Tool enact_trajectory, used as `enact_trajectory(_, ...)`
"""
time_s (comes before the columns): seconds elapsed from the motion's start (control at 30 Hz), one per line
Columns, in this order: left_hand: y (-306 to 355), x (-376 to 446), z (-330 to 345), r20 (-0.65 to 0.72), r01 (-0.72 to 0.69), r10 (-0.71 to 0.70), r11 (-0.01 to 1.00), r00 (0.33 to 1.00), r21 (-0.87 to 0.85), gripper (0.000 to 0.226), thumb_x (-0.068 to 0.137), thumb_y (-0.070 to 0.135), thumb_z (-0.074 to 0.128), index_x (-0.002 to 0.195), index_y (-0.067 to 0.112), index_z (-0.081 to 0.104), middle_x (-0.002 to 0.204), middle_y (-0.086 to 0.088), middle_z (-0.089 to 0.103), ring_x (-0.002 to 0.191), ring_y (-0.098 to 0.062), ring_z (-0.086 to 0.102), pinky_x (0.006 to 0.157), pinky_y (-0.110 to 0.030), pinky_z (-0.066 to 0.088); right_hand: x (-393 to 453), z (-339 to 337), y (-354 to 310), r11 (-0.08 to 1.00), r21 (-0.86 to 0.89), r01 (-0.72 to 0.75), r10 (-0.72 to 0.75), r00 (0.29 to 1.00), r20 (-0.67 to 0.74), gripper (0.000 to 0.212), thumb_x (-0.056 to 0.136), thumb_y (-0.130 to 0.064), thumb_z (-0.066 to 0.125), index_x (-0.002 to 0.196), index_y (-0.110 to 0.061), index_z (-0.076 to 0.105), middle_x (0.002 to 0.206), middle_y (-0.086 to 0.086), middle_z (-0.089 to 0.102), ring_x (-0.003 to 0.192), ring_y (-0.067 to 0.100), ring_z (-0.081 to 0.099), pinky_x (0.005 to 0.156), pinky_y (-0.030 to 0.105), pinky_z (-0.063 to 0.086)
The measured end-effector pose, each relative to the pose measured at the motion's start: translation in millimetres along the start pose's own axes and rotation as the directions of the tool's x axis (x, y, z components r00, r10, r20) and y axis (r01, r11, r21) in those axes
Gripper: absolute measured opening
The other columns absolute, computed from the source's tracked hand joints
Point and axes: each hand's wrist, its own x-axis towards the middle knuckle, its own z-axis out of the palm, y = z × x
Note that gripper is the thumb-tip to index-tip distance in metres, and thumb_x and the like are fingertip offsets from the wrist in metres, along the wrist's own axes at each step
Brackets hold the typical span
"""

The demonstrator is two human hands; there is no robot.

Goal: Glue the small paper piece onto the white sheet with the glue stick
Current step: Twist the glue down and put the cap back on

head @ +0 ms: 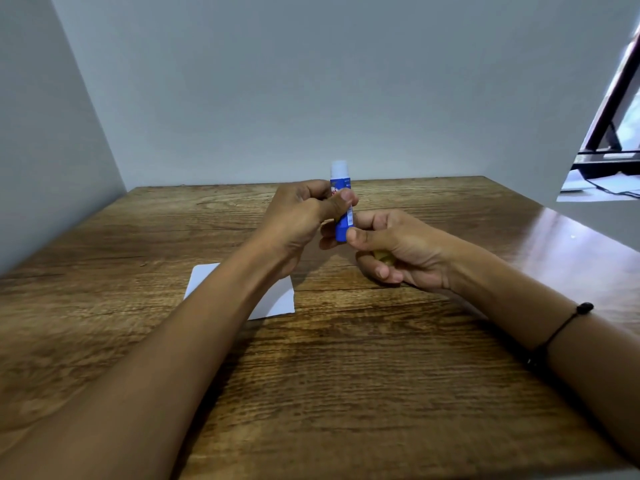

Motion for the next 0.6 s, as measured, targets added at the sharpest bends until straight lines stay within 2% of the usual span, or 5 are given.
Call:
enact_trajectory(0.1,0.5,-0.8,0.5,0.002,0.02,-0.02,1.0,1.0,-0.023,0.013,0.085,0.014,0.058,0.077,0.008,0.065,0.06,0.003,0.063,0.04,-0.002,0.052,0.039,-0.013,0.034,-0.8,-3.8,0.6,0.999,0.045,-0.025,0.024,0.999,0.031,0.022,0.095,-0.01,0.038,0.11,-0.002,0.052,0.039,-0.004,0.057,0.026,0.001,0.039,0.028,0.012,0.026)
enact_trajectory(0.3,1.8,-2.8,2.0,0.008,-0.006,0.006,1.0,1.0,0.0,0.013,0.085,0.011,0.058,0.075,0.009,0.065,0.074,-0.001,0.063,0.044,0.005,0.053,0.039,-0.01,0.038,2.5,-6.4,3.6,0.999,0.028,-0.022,0.023,0.999,-0.025,0.02,0.091,-0.006,0.046,0.104,0.001,0.06,0.039,0.004,0.047,0.024,0.002,0.034,0.028,0.01,0.025)
enact_trajectory(0.4,2.2,-2.9,1.6,-0.002,-0.011,0.011,1.0,1.0,-0.007,0.013,0.085,0.012,0.058,0.074,0.012,0.066,0.074,0.002,0.066,0.048,0.004,0.056,0.04,-0.011,0.038,1.3,-4.7,2.3,0.999,0.033,-0.016,0.016,1.0,0.003,0.021,0.088,-0.008,0.05,0.105,0.003,0.054,0.035,-0.006,0.053,0.023,0.002,0.037,0.027,0.01,0.027)
enact_trajectory(0.5,3.2,-3.1,0.7,-0.026,-0.011,0.011,1.0,1.0,-0.006,0.013,0.085,0.013,0.058,0.075,0.011,0.066,0.07,0.006,0.067,0.044,0.005,0.055,0.04,-0.009,0.037,-0.9,-5.2,-0.6,0.997,0.071,-0.017,0.013,0.998,0.058,0.031,0.096,-0.01,0.036,0.122,0.007,0.04,0.044,-0.007,0.063,0.026,0.001,0.042,0.027,0.01,0.029)
enact_trajectory(0.6,3.5,-4.1,0.7,-0.025,0.004,-0.005,1.0,1.0,-0.031,0.012,0.085,0.013,0.058,0.076,0.01,0.066,0.064,0.008,0.066,0.044,0.004,0.056,0.04,-0.01,0.039,-2.1,-6.9,-0.2,0.997,0.079,-0.016,0.009,0.996,0.094,0.03,0.098,-0.009,0.029,0.123,0.003,0.038,0.044,-0.007,0.064,0.027,0.001,0.043,0.03,0.012,0.028)
